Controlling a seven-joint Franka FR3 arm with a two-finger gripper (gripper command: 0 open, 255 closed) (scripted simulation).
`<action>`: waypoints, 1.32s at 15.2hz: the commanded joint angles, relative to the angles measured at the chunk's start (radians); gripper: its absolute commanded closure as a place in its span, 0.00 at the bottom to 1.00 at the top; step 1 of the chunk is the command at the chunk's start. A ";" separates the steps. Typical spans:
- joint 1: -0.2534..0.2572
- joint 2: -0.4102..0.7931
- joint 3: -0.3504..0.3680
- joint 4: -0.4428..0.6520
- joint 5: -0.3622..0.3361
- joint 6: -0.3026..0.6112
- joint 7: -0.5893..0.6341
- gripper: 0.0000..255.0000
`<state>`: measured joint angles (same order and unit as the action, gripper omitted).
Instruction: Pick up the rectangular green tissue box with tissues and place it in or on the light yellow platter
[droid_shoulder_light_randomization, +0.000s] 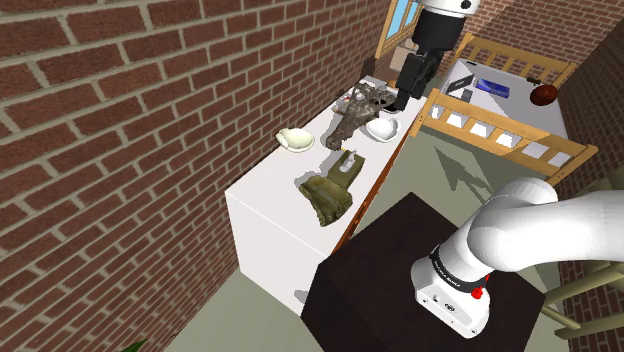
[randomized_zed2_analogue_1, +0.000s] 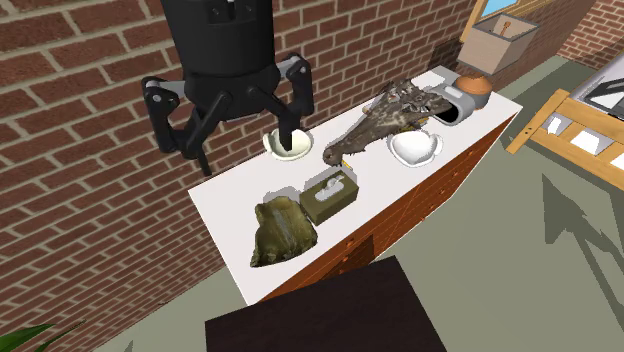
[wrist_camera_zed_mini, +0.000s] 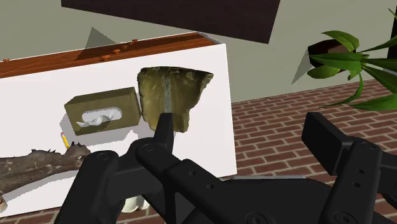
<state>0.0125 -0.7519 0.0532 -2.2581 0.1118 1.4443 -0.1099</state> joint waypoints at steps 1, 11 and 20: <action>0.000 0.000 0.000 0.000 0.000 0.000 0.000 0.00; -0.063 0.061 -0.113 -0.256 0.004 0.371 -0.079 0.00; -0.090 0.269 -0.231 -0.371 0.065 0.730 -0.191 0.00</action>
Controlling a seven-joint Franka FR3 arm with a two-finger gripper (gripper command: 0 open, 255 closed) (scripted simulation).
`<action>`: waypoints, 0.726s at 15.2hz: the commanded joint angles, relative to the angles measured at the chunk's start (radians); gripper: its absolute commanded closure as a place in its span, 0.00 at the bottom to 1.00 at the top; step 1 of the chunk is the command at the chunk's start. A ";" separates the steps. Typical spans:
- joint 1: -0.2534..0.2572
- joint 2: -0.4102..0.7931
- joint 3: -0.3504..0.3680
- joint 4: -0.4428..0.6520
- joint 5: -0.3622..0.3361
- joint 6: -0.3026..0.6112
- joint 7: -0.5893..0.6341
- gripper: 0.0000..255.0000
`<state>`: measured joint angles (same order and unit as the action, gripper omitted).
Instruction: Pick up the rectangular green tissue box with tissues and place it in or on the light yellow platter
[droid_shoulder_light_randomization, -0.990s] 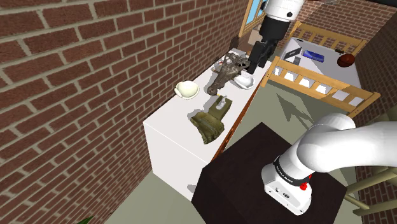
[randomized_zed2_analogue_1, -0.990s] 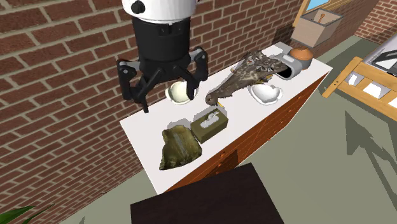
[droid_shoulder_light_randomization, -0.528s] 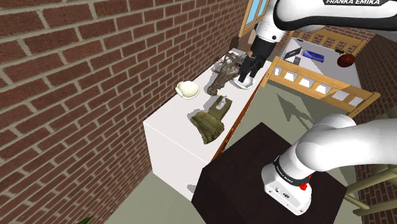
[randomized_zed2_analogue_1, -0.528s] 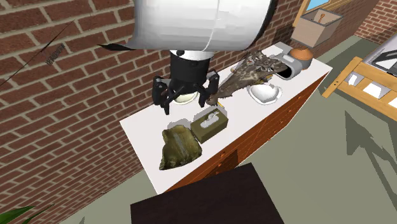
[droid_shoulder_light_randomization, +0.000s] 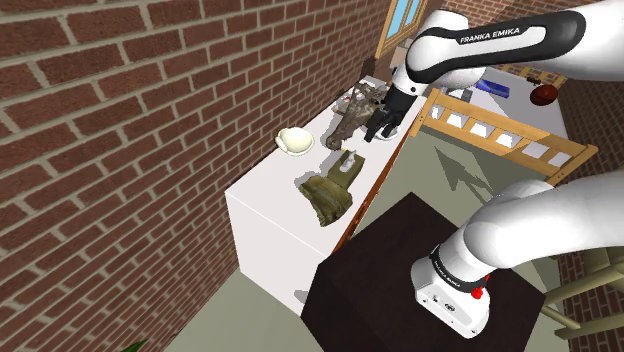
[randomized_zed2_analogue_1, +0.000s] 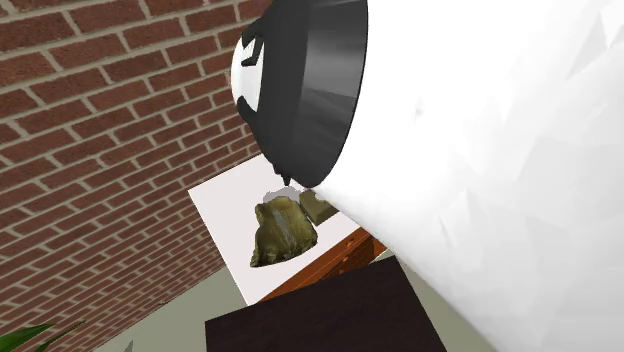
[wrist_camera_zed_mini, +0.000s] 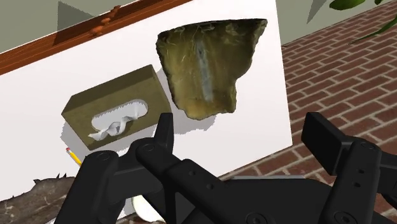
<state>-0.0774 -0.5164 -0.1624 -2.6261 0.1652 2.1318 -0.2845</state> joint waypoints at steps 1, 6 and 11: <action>0.001 0.066 -0.030 -0.007 0.026 0.082 -0.035 0.00; 0.028 0.250 -0.111 -0.002 0.148 0.264 -0.159 0.00; 0.070 0.467 -0.180 0.057 0.387 0.391 -0.365 0.00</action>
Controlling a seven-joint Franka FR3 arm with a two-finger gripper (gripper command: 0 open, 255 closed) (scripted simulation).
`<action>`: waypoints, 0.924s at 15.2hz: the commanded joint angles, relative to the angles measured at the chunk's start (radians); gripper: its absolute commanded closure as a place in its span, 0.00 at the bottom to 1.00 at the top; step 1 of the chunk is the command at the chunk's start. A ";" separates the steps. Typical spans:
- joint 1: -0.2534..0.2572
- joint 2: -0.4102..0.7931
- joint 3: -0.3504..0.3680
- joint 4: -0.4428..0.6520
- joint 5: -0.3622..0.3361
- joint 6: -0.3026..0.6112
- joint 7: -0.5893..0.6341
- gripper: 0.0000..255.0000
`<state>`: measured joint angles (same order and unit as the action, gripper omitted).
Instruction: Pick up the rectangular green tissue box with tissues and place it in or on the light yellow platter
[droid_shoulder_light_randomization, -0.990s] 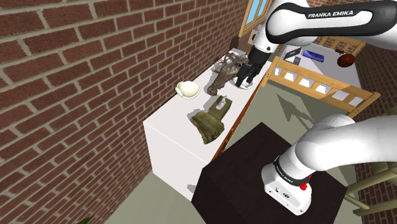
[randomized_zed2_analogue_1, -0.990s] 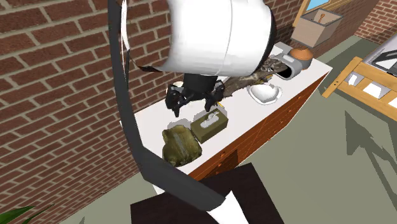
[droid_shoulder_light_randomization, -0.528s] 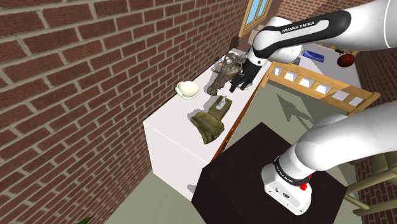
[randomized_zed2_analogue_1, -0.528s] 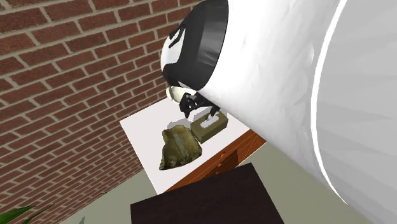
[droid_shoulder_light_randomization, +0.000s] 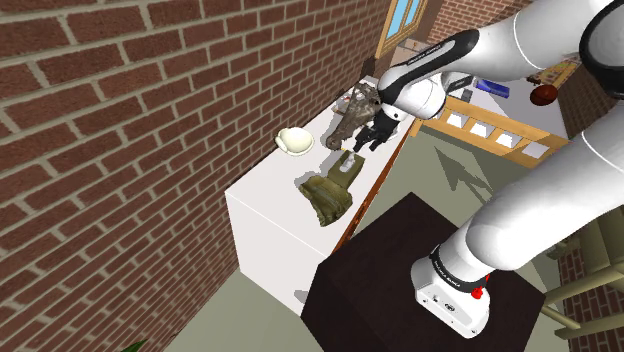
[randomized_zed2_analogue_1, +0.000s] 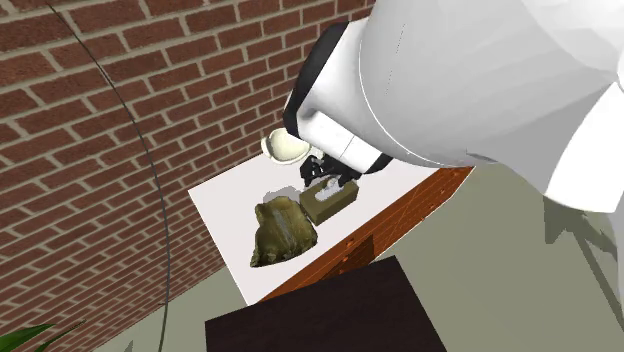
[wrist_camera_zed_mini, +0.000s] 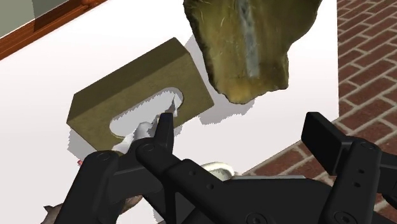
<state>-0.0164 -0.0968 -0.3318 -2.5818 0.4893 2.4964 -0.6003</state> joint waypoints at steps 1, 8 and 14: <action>0.012 0.094 -0.017 0.032 0.125 0.041 -0.099 0.00; -0.058 0.388 0.026 0.195 0.495 0.065 -0.395 0.00; -0.067 0.473 0.072 0.231 0.590 0.099 -0.458 0.00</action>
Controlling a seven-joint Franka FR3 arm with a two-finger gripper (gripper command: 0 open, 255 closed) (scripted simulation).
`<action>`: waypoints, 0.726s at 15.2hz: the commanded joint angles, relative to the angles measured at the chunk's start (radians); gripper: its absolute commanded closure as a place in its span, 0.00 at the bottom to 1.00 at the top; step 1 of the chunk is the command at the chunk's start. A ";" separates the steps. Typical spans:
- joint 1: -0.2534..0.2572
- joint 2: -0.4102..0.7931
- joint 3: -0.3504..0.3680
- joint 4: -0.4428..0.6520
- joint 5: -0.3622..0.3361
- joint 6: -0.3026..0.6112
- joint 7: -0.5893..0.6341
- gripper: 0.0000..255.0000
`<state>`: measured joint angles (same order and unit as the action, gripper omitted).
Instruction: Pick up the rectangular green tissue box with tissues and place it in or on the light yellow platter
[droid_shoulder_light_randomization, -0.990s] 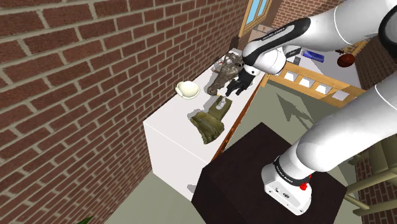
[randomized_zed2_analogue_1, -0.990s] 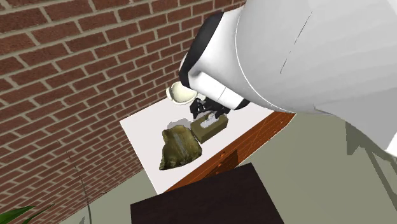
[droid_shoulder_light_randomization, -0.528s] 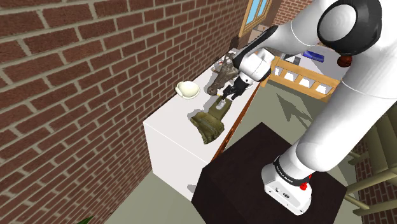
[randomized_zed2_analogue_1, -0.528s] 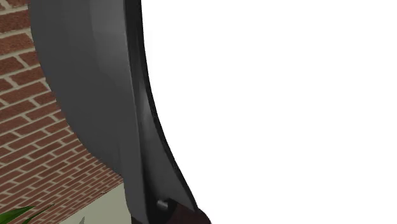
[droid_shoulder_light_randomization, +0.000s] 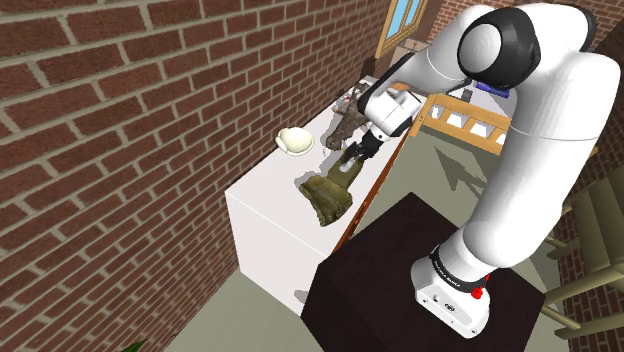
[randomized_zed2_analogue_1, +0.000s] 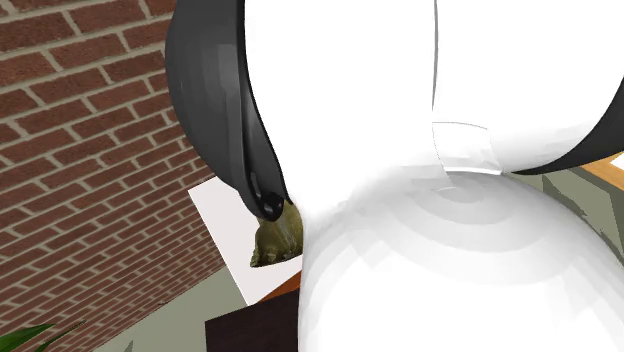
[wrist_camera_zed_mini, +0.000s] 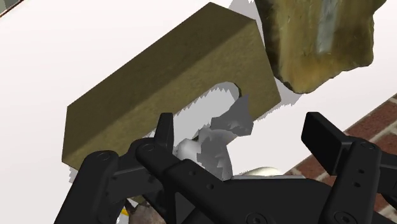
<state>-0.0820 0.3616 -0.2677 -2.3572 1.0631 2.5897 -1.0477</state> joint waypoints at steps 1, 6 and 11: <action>-0.004 0.037 0.019 0.017 0.040 0.014 -0.027 0.00; -0.004 0.037 0.019 0.017 0.040 0.014 -0.027 0.00; -0.004 0.036 0.019 0.017 0.040 0.014 -0.027 1.00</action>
<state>-0.0844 0.3959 -0.2461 -2.3391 1.1035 2.5945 -1.0745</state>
